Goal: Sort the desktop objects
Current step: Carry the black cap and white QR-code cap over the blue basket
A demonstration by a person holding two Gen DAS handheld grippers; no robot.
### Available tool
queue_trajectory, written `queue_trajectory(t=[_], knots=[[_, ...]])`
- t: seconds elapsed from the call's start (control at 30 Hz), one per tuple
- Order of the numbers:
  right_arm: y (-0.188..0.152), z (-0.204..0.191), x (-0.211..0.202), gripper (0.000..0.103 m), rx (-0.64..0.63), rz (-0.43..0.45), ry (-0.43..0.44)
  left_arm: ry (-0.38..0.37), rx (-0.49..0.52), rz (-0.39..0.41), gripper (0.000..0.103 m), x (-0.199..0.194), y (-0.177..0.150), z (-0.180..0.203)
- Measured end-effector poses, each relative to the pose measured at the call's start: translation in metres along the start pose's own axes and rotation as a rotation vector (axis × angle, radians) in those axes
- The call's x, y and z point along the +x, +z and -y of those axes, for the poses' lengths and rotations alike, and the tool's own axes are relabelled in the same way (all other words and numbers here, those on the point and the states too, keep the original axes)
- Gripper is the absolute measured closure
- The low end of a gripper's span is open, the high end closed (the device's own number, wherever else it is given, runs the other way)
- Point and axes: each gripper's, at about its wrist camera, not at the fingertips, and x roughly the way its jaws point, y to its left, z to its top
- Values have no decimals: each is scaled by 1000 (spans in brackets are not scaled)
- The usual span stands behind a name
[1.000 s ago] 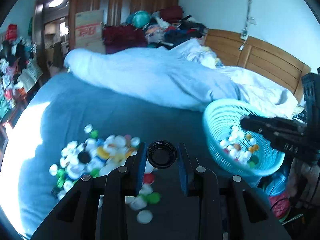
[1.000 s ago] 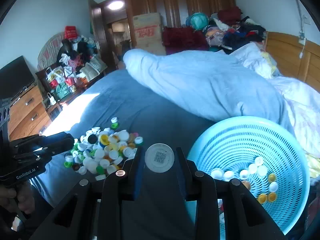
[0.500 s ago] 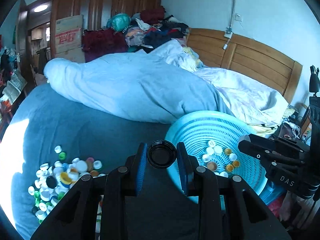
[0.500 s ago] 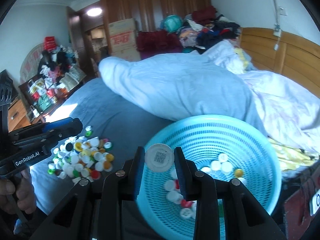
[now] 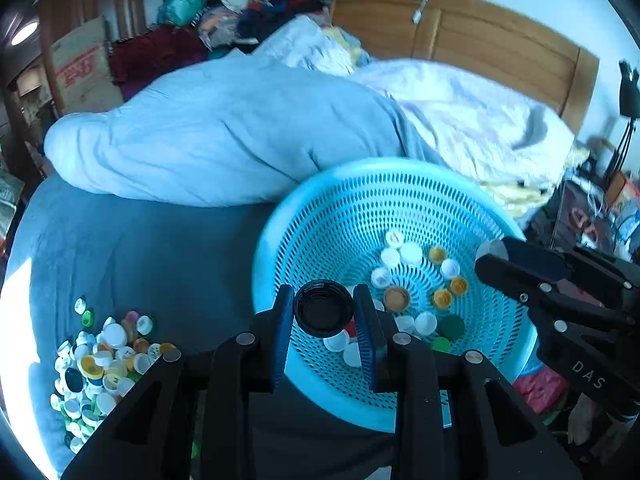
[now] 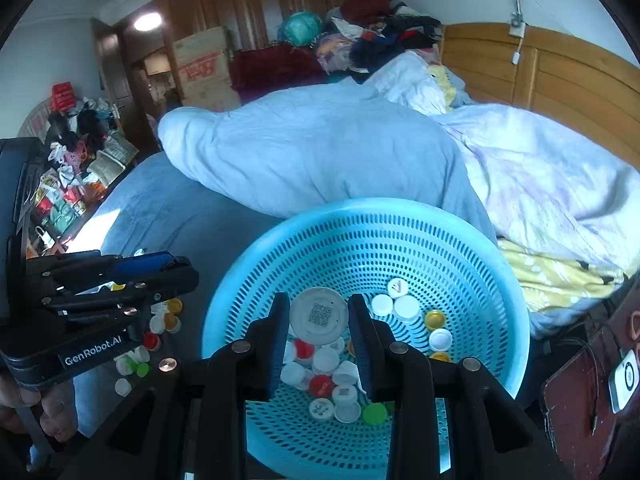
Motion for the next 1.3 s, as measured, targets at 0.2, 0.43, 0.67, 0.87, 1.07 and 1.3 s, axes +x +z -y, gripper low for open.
queue_trajectory(t=[0.2, 0.43, 0.67, 0.87, 1.07, 1.3], knots=[[-9, 16, 6, 70, 29, -30, -17, 15, 37, -72, 78, 23, 2, 19], [-15, 22, 13, 70, 41, -46, -13, 17, 48, -85, 78, 29, -1, 24], [-17, 21, 16, 70, 41, -50, -7, 13, 49, -85, 78, 31, 0, 26], [-19, 21, 17, 70, 40, -52, -7, 8, 47, -86, 78, 34, 0, 27], [-20, 18, 18, 70, 38, -55, -4, 3, 46, -88, 78, 35, 0, 27], [-21, 18, 19, 70, 42, -54, -6, -6, 49, -87, 78, 36, 0, 29]])
